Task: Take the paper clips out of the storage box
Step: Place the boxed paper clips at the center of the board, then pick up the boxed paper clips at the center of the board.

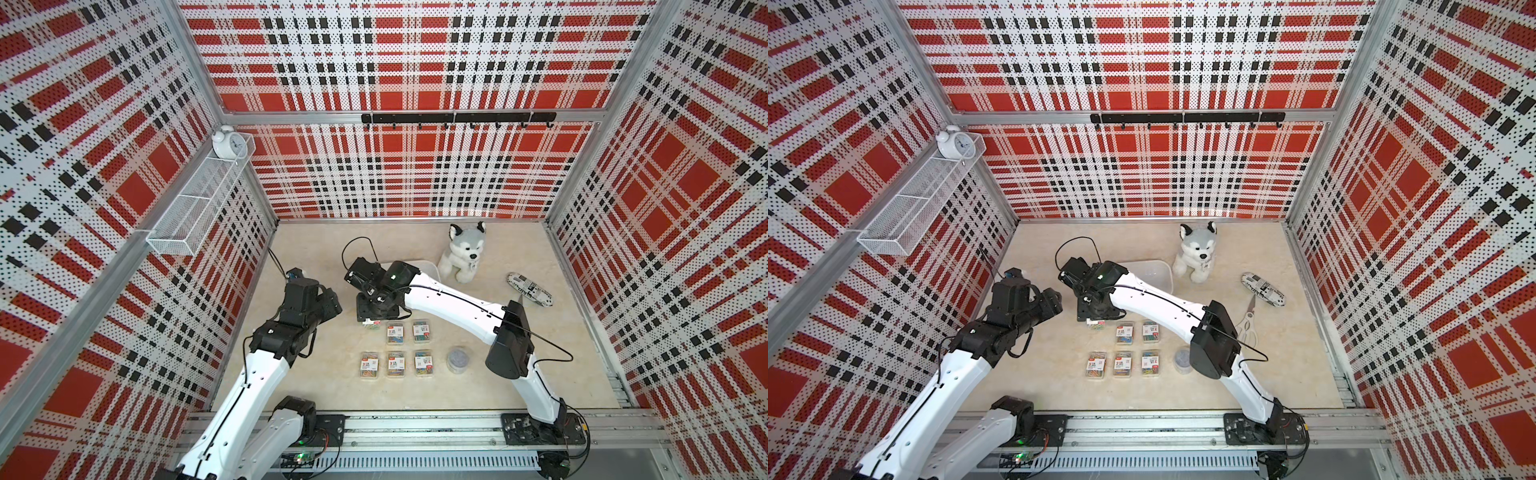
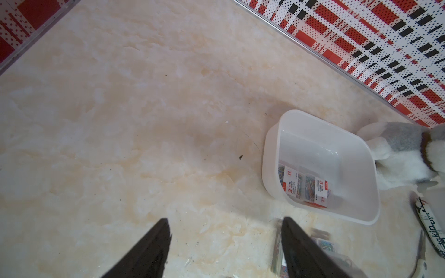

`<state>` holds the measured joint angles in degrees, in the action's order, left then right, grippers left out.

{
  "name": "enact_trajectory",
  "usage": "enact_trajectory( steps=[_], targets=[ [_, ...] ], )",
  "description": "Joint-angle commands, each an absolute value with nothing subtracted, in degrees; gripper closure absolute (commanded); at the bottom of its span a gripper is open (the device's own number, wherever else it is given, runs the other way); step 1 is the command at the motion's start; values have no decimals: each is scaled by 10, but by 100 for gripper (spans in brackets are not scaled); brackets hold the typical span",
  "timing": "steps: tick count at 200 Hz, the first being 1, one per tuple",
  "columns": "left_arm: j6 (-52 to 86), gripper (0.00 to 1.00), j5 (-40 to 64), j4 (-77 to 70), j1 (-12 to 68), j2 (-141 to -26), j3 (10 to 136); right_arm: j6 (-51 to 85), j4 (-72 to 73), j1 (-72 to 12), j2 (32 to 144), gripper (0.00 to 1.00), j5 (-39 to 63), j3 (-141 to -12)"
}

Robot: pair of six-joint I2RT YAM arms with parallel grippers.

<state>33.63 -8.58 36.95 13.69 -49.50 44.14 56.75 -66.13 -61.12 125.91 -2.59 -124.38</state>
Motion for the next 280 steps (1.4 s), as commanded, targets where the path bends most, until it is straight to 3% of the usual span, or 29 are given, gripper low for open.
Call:
enact_trajectory(
  steps=[1,51,154,221,280],
  targets=[
    [338,25,-95,360,158,-486,434,586,-641,-617,1262,40,-20,-1225],
    [335,25,-95,358,164,-480,428,590,-617,-617,1285,41,-6,-1226],
    [341,25,-68,367,147,-496,435,561,-650,-589,1271,32,-27,-1262],
    [312,29,74,409,162,-604,470,504,-697,-464,1159,30,-76,-1238],
    [239,32,23,455,268,-750,569,431,-698,-349,1079,29,-74,-1202]
  ],
)
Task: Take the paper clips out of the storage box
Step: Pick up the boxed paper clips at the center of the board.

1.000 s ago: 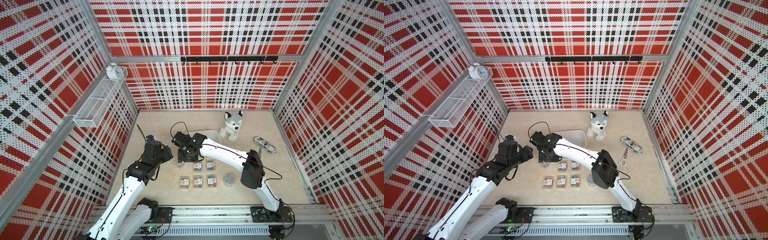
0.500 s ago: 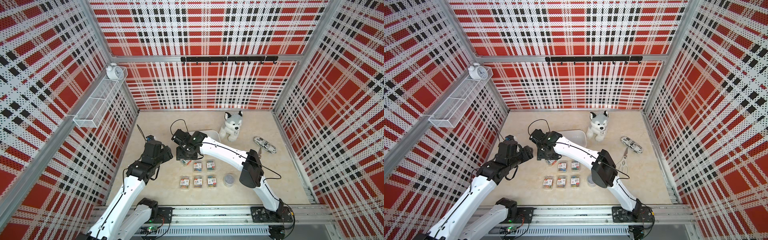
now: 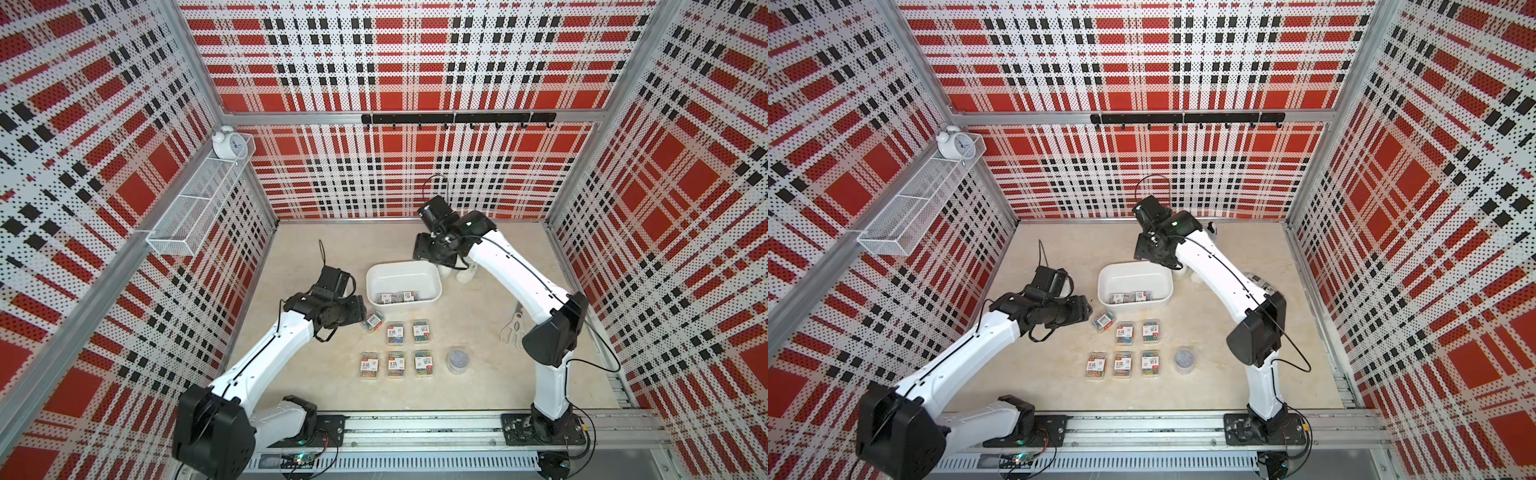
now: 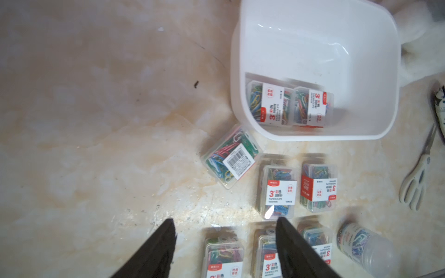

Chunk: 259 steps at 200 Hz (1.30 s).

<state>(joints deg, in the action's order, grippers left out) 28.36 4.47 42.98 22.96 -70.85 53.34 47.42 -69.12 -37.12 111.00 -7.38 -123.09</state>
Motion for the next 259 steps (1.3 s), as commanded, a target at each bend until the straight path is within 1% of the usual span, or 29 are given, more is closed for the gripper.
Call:
enact_trajectory(
  steps=[1,20,33,54,84,99,144,182,224,259],
  targets=[
    [237,32,21,455,269,-754,571,430,-697,-348,1078,29,-73,-1201],
    [207,31,-15,475,305,-809,591,411,-684,-324,1059,29,-60,-1182],
    [179,29,-61,499,324,-846,607,399,-678,-311,1053,29,-53,-1174],
    [153,27,-114,517,334,-891,621,383,-670,-292,1041,29,-44,-1156],
    [143,27,-124,513,327,-927,645,369,-660,-272,1032,29,-29,-1142],
    [140,26,-140,516,329,-944,660,364,-658,-269,1031,29,-27,-1140],
    [104,22,-134,518,331,-987,684,365,-646,-263,1030,29,-17,-1125],
    [73,22,-111,518,316,-1014,693,366,-638,-259,1035,29,-11,-1124],
    [52,23,-99,517,314,-1049,706,363,-635,-255,1048,29,-4,-1127],
    [45,27,-94,514,312,-1066,711,359,-634,-251,1056,29,1,-1131]
  ],
)
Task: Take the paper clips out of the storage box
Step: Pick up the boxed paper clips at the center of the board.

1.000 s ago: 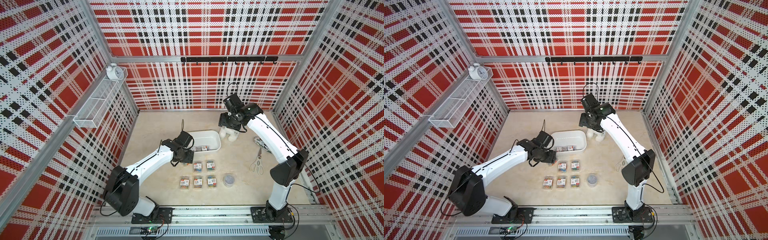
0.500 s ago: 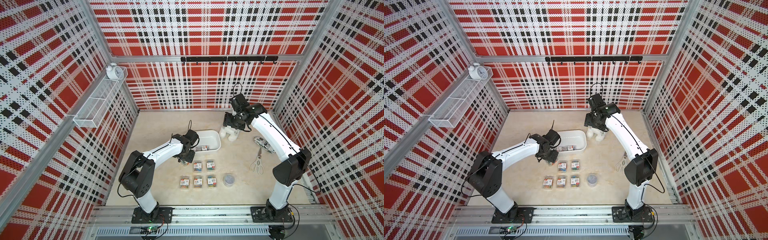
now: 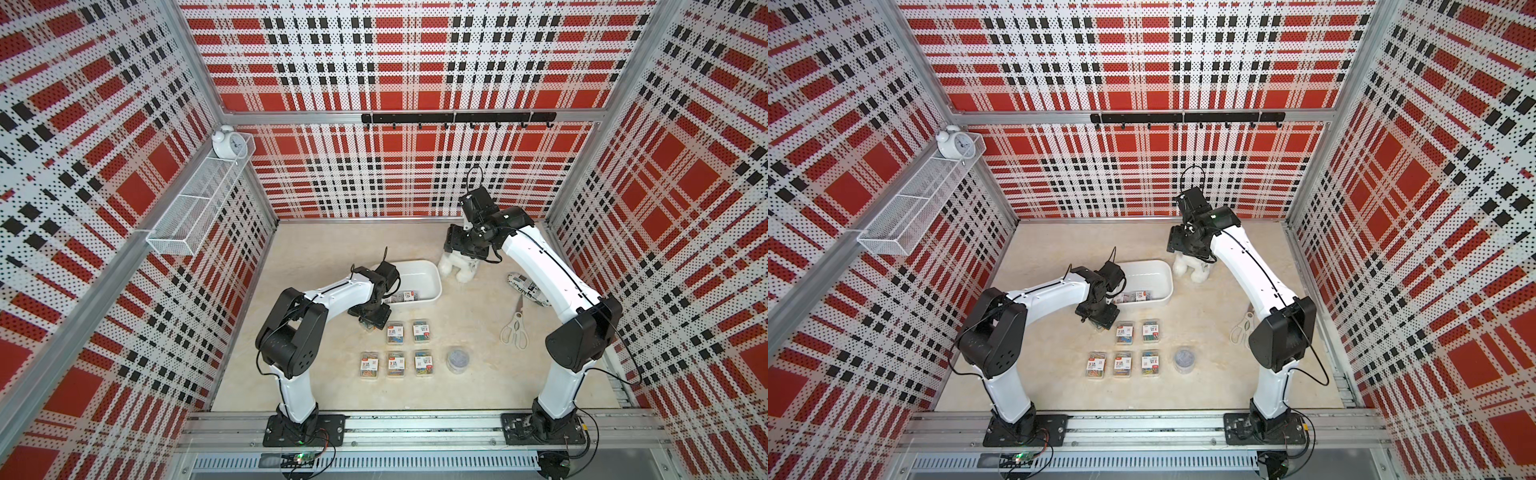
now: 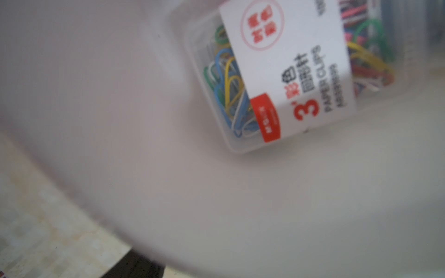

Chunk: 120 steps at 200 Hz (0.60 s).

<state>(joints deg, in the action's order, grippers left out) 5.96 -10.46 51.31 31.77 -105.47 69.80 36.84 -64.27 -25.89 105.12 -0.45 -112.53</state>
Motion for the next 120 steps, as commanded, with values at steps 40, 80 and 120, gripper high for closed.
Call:
enact_trajectory(
  steps=[40,80,120],
  targets=[
    [36,41,-86,518,303,-1068,713,356,-632,-248,1065,29,4,-1137],
    [28,57,-71,543,292,-1045,718,353,-621,-245,1065,29,16,-1132],
    [81,59,-15,556,291,-972,724,343,-517,-235,1038,29,124,-1079]
  ],
)
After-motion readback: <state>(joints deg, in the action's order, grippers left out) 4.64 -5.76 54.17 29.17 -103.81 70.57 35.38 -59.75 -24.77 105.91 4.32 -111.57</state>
